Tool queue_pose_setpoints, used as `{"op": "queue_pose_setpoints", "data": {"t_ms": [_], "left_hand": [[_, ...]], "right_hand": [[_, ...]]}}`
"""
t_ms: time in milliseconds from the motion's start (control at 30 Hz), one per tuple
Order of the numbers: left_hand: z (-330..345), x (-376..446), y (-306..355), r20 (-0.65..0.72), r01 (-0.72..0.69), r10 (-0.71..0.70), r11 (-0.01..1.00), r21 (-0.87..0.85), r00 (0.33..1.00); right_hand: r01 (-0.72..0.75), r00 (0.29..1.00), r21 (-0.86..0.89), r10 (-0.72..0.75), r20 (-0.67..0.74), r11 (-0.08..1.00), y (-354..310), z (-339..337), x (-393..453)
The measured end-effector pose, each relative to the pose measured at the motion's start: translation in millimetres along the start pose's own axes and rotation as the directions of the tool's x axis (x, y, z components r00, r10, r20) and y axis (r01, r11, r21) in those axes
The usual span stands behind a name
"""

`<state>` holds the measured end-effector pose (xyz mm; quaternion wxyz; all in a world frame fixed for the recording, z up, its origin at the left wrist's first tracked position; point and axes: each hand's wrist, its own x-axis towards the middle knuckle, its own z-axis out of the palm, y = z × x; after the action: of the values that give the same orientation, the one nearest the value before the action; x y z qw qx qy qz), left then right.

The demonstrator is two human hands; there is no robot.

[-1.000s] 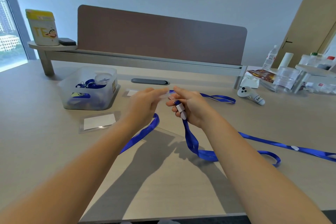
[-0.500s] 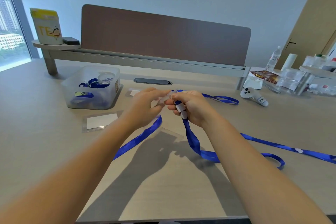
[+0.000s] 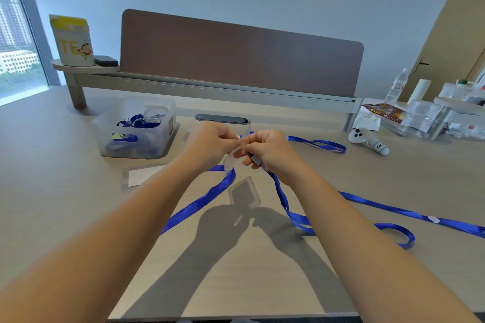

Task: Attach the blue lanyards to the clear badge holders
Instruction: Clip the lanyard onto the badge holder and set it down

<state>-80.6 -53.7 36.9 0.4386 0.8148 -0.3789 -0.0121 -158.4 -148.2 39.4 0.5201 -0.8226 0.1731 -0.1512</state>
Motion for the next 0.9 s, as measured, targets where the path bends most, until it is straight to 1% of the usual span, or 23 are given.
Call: {"op": "queue_pose_setpoints", "data": {"t_ms": [67,133,233,400,500,567,600,633,667,700,733,767,800,833,867,900], "left_hand": [[-1,1,4,0.007,-0.022,0.021,0.996,0.086,1.0],[-3,2,7,0.041,-0.047,0.04,0.984,0.17,0.998],[-4,4,8,0.077,-0.061,0.043,0.967,0.248,0.996],[1,6,10,0.087,-0.087,0.05,0.863,0.498,0.995],[5,9,10,0.079,-0.095,0.061,0.823,0.561,0.995],[6,9,11,0.087,-0.117,0.083,0.831,0.543,0.993],[6,9,11,0.091,-0.126,0.093,0.851,0.51,0.992],[6,8,11,0.091,-0.13,0.099,0.889,0.439,0.991],[5,8,10,0.091,-0.114,0.089,0.941,0.319,0.992],[3,8,9,0.09,-0.073,0.06,0.986,0.147,0.994],[2,9,7,0.098,-0.001,0.006,0.998,-0.059,0.995],[2,9,5,0.115,0.093,-0.065,0.962,-0.258,0.991],[2,9,1,0.135,0.196,-0.154,0.893,-0.406,0.979],[4,8,-4,0.156,0.307,-0.264,0.813,-0.495,0.952],[4,7,-10,0.188,0.426,-0.389,0.73,-0.535,0.902],[5,5,-16,0.248,0.551,-0.504,0.643,-0.532,0.827]], "right_hand": [[0.021,1.0,-0.032,-0.021,-0.012,0.999,0,1,-1],[0.041,0.999,-0.068,-0.043,-0.021,0.997,0,2,-2],[0.056,0.998,-0.085,-0.059,-0.031,0.995,-1,2,-3],[0.046,0.999,-0.105,-0.048,-0.019,0.993,0,5,-3],[0.034,0.999,-0.079,-0.036,-0.022,0.996,2,6,-1],[0.04,0.999,-0.065,-0.042,-0.027,0.997,4,6,0],[0.046,0.998,-0.062,-0.047,-0.028,0.997,4,5,0],[0.054,0.998,-0.056,-0.056,-0.029,0.997,4,4,0],[0.068,0.997,-0.039,-0.069,-0.032,0.997,4,3,1],[0.084,0.996,-0.011,-0.084,-0.038,0.996,2,2,2],[0.095,0.995,0.026,-0.094,-0.044,0.995,1,0,4],[0.097,0.994,0.068,-0.094,-0.048,0.993,0,-2,5],[0.091,0.995,0.108,-0.087,-0.045,0.99,-2,-5,6],[0.079,0.997,0.14,-0.075,-0.032,0.987,-4,-7,7],[0.062,0.998,0.161,-0.061,-0.01,0.985,-5,-9,7],[0.045,0.999,0.173,-0.048,0.015,0.984,-6,-11,7]]}}
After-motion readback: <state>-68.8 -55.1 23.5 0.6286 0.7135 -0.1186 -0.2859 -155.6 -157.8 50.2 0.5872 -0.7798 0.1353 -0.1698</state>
